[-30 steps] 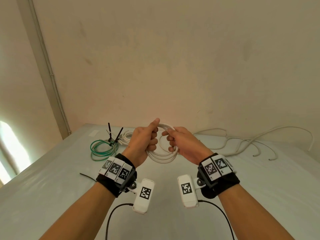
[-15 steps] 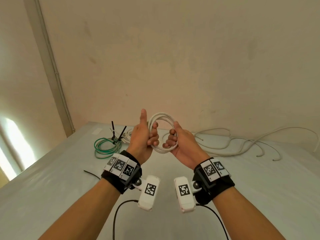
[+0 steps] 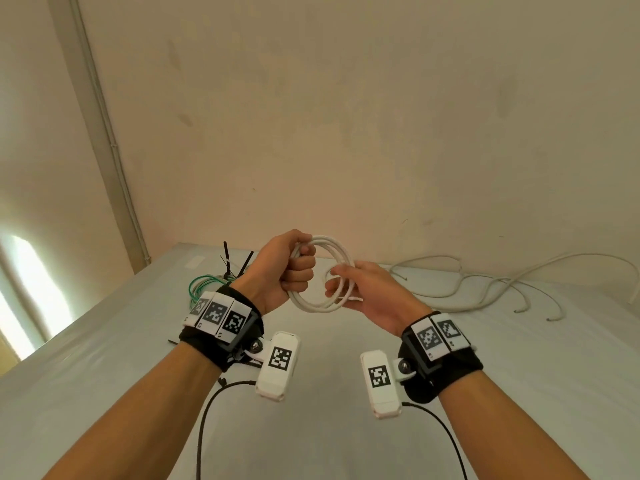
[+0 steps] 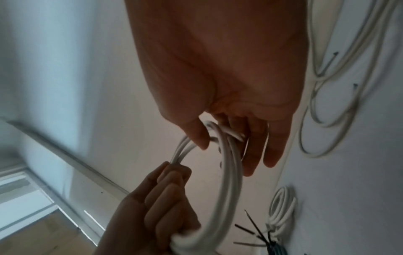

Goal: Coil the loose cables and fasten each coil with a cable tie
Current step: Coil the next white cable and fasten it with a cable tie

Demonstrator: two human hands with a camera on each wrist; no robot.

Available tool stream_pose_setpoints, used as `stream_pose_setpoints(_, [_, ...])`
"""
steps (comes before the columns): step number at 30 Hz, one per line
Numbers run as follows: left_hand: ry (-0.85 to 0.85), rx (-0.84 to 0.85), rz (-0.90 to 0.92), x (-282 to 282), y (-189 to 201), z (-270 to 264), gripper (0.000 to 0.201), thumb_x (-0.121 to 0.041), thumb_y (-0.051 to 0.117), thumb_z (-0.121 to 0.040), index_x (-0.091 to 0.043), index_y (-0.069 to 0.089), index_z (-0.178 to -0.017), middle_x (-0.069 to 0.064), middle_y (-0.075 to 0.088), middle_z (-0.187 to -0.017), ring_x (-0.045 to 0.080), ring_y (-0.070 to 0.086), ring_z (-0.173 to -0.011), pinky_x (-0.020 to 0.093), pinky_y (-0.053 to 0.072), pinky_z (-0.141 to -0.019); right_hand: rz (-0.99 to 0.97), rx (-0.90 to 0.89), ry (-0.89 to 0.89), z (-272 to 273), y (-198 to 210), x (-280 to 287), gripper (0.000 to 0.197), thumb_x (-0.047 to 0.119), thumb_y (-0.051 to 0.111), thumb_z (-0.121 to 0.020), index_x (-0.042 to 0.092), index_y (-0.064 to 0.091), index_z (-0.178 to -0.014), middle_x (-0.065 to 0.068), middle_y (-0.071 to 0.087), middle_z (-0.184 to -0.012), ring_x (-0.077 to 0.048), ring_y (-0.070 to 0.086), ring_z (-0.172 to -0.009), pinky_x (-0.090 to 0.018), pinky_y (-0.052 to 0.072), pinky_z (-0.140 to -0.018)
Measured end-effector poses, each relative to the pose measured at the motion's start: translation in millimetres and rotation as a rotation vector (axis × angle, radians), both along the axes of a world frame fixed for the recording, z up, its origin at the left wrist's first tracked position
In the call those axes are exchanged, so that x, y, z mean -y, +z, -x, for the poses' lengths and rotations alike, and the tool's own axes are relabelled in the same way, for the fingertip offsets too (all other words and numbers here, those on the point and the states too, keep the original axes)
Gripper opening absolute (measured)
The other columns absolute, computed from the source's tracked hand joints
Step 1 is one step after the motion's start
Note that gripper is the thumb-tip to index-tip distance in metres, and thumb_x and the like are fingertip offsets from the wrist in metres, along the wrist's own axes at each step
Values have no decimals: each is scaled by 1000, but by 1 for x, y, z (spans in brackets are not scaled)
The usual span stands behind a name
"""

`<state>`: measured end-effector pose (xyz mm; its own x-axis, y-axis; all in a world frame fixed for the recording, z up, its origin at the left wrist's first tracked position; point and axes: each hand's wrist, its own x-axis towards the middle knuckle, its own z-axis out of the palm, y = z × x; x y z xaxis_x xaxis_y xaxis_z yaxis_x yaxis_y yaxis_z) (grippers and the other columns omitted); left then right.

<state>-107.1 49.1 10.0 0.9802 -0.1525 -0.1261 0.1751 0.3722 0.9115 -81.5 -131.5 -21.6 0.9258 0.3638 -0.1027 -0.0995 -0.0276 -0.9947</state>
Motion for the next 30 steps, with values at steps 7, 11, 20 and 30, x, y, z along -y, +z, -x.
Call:
stream_pose_setpoints(7, [-95,-22,-138,1,-2,-2,39,-28,45,-101,-22,38,-63,-9,18,-50,7,12,-38,22,7,-38,150,219,67,-4,37,-6,22,12,62,-100,7,69,-120,-4,72,-91,-16,71,-79,-35,57,-82])
stream_pose_setpoints(11, [-72,19,-164,0,4,-1,42,-30,47,-102,-22,40,-62,-9,19,-51,7,14,-38,22,9,-37,122,255,16,0,38,-19,17,25,60,-101,11,70,-103,7,45,-65,-7,38,-52,-25,38,-49])
stream_pose_setpoints(20, [-33,108,-77,2,-5,14,41,-39,49,-106,-20,47,-70,-10,20,-52,5,15,-40,21,8,-40,46,312,-244,0,20,-42,52,59,63,-96,10,68,-80,10,40,-49,-10,26,-44,-27,25,-43])
stream_pose_setpoints(30, [110,-51,-228,-39,-15,19,40,-33,49,-107,-21,42,-69,-10,22,-50,5,16,-35,18,15,-31,-52,-14,-54,3,-8,-71,53,53,41,-109,13,57,-78,3,45,-55,-14,41,-48,-27,47,-49])
